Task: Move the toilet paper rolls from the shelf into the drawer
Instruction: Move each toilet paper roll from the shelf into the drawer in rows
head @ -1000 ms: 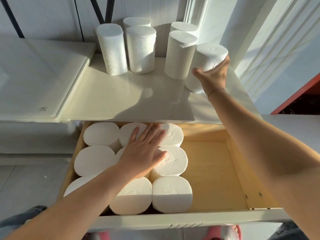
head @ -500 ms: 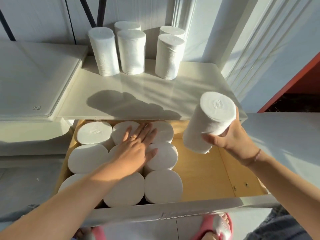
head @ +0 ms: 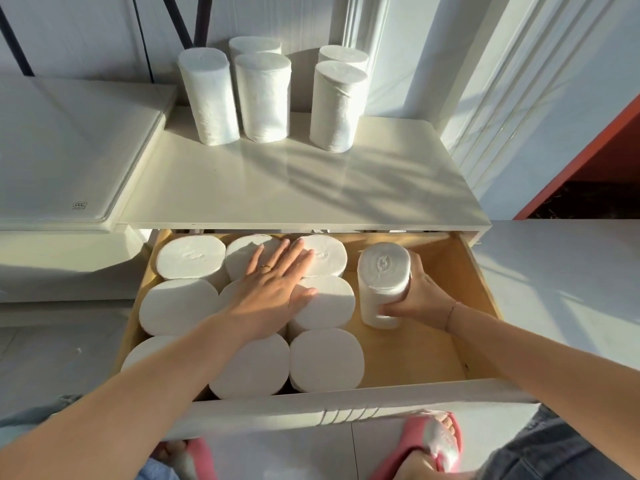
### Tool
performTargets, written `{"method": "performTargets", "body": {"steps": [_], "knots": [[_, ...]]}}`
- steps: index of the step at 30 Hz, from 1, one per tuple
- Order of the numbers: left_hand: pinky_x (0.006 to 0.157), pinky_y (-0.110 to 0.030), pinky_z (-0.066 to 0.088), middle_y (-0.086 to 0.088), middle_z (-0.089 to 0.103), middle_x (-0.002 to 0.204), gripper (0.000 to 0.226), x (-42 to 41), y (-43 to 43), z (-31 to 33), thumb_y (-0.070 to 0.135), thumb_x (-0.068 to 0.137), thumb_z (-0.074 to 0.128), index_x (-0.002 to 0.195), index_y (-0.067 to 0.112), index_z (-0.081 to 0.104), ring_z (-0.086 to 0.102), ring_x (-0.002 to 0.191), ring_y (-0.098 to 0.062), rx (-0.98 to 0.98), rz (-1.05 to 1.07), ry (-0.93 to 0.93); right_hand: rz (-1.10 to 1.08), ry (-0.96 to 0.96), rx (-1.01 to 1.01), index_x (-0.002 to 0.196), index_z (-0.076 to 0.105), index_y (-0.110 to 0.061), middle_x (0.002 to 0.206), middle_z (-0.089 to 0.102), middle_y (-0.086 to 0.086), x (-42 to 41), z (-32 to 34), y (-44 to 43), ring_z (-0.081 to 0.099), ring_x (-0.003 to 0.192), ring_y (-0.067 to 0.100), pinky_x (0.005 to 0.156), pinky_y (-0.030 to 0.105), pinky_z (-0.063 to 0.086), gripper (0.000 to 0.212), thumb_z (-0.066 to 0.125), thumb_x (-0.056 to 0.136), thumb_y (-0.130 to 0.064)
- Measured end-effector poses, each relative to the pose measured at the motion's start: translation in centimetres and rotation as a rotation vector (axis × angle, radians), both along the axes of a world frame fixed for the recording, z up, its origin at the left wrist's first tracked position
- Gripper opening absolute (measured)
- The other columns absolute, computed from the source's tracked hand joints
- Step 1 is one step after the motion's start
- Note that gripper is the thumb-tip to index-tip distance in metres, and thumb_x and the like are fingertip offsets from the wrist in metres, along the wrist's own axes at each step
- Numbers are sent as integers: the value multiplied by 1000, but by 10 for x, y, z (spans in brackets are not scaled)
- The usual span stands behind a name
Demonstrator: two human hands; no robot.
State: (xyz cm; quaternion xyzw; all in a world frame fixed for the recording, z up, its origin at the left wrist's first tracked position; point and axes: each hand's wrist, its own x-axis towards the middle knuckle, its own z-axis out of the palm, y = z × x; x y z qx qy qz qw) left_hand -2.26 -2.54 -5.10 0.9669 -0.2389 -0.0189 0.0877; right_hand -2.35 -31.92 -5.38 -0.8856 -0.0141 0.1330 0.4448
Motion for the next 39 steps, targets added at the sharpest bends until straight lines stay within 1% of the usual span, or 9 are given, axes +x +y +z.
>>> {"method": "performTargets", "body": {"steps": [3,6,8,12,15,20,29,34,39], "knots": [[112,-37,-20,14,-18,154,73,0,0,-1,69,85,-4,149,33,-4,-20,141,-7,-4,-6,-8,15,2,-22,132,16,-40,125,45,-15,-2,-4,-1,47,119,6,82,5,41,107,91,57,-21],[112,-36,-21,15,-22,151,72,0,1,-1,68,85,-3,148,33,-4,-21,141,-7,-6,-15,-5,1,48,-27,136,13,-34,135,33,-8,-4,-2,-3,37,127,10,97,14,37,112,91,59,-14],[112,-37,-19,14,-23,150,71,0,1,0,66,86,-1,148,32,-4,-18,142,-9,4,-12,-10,-25,204,37,142,13,-30,137,37,-3,-7,6,-12,41,129,16,97,25,42,117,91,56,-15],[114,-39,-16,9,-17,155,64,-1,-2,5,57,94,16,149,30,-3,-17,143,-11,15,-3,7,-42,738,391,139,32,-31,134,51,12,-15,35,-29,63,108,28,73,33,58,103,89,55,-46],[114,-38,-16,8,-13,157,63,2,-6,9,54,96,21,149,28,0,-17,143,-11,1,-22,37,-218,859,555,138,41,-17,122,56,28,-11,41,-31,66,91,36,76,38,60,80,71,72,-52],[114,-39,-13,6,-6,159,65,15,-35,7,56,95,25,149,27,4,-10,145,-14,46,-49,8,-399,878,627,140,33,-20,130,51,33,-5,39,-14,64,95,45,88,47,55,70,68,83,-40],[113,-38,-13,9,-2,159,65,14,-38,-6,56,94,25,149,28,6,-7,145,-13,9,-30,-72,-661,720,916,131,42,-16,135,40,16,-11,30,23,55,115,49,72,58,58,57,72,84,-29],[113,-39,-12,8,-4,159,64,14,-38,-3,53,95,28,149,27,6,-7,145,-14,4,-33,-59,-691,677,878,133,44,-9,124,46,17,2,30,46,59,105,43,99,49,50,53,65,90,-31],[114,-40,-8,7,-1,159,66,15,-38,-4,56,94,27,150,26,8,-4,145,-16,14,-14,-68,-697,659,856,135,40,-8,137,47,23,10,35,58,60,104,43,98,49,49,56,62,92,-33]]}}
